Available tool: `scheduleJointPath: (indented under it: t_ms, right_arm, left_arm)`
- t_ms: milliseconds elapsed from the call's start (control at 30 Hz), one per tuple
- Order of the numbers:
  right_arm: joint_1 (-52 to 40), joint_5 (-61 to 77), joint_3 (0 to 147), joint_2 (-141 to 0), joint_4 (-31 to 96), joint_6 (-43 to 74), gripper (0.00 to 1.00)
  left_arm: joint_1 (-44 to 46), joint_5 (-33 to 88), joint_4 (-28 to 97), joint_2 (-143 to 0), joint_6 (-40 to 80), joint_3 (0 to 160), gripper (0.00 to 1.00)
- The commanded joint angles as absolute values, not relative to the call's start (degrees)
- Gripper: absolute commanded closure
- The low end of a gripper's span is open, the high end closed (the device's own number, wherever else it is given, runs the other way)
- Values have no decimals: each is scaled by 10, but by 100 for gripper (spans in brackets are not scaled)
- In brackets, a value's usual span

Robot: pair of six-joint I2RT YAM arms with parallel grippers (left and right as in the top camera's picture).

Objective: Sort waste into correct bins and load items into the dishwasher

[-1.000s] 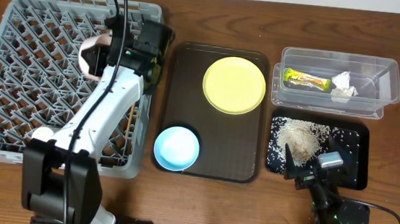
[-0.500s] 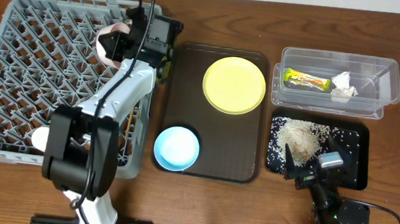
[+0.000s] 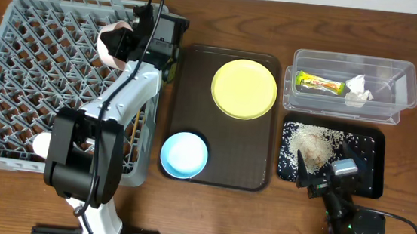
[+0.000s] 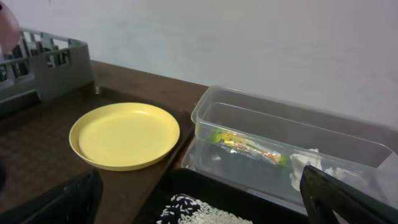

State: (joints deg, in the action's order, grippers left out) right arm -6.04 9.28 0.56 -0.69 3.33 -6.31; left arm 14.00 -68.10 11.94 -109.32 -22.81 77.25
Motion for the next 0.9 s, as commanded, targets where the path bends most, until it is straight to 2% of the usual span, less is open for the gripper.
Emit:
scheduleJointPath:
  t_ms: [0, 267, 533, 867]
  right_arm:
    - [-56, 97, 3, -3, 33, -56, 1]
    - [-57, 97, 3, -3, 33, -56, 1]
    - [-57, 97, 3, -3, 33, -56, 1]
    - [-57, 97, 3, -3, 33, -56, 1]
  left_arm:
    - [135, -695, 119, -1102, -235, 773, 92]
    - [145, -695, 150, -1107, -196, 766, 92]
    - [127, -701, 112, -1112, -239, 765, 92]
    - [129, -695, 105, -1112, -238, 765, 92]
